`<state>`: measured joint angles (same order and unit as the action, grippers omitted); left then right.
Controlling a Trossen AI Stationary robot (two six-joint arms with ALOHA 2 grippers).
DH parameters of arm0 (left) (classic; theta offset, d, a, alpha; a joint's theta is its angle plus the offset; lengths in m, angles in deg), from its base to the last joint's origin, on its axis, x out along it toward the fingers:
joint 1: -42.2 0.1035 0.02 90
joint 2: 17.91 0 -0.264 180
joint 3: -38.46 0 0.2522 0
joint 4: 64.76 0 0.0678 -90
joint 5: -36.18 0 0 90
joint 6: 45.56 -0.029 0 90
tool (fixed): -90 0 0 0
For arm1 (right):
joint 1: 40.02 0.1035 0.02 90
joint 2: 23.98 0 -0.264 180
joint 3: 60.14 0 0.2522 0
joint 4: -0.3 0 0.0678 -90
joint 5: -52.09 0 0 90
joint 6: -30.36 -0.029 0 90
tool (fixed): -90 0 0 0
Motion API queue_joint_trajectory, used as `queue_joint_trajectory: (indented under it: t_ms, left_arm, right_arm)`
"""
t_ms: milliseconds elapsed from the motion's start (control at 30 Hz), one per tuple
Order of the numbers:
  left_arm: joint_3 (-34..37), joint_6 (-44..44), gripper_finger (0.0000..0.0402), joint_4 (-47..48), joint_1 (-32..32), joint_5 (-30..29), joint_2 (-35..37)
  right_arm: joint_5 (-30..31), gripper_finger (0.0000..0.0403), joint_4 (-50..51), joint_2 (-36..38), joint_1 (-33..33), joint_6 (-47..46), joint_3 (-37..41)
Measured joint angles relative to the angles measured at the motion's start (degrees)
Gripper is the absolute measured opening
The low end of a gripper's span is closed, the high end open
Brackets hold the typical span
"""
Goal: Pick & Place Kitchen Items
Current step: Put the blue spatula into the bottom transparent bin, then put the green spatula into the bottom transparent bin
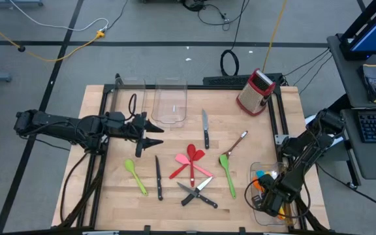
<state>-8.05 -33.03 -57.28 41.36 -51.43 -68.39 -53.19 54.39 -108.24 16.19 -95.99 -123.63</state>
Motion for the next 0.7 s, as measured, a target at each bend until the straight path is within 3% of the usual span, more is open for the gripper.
queue_joint_trajectory:
  t_ms: [367,533,700]
  left_arm:
    - [0.0,-0.37,0.0235,0.04,0.0,0.0,0.0]
    - [0.0,-0.37,0.0234,0.04,0.0,0.0,0.0]
    - [0.0,-0.17,0.0235,0.07,0.0,0.0,0.0]
  right_arm:
    - [-4.37,0.0152,-0.78,2.96,0.0,3.79,0.04]
    - [-4.25,0.015,-1.92,9.46,0.0,1.1,0.04]
    - [-4.2,0.0117,-2.33,16.79,0.13,-1.92,0.04]
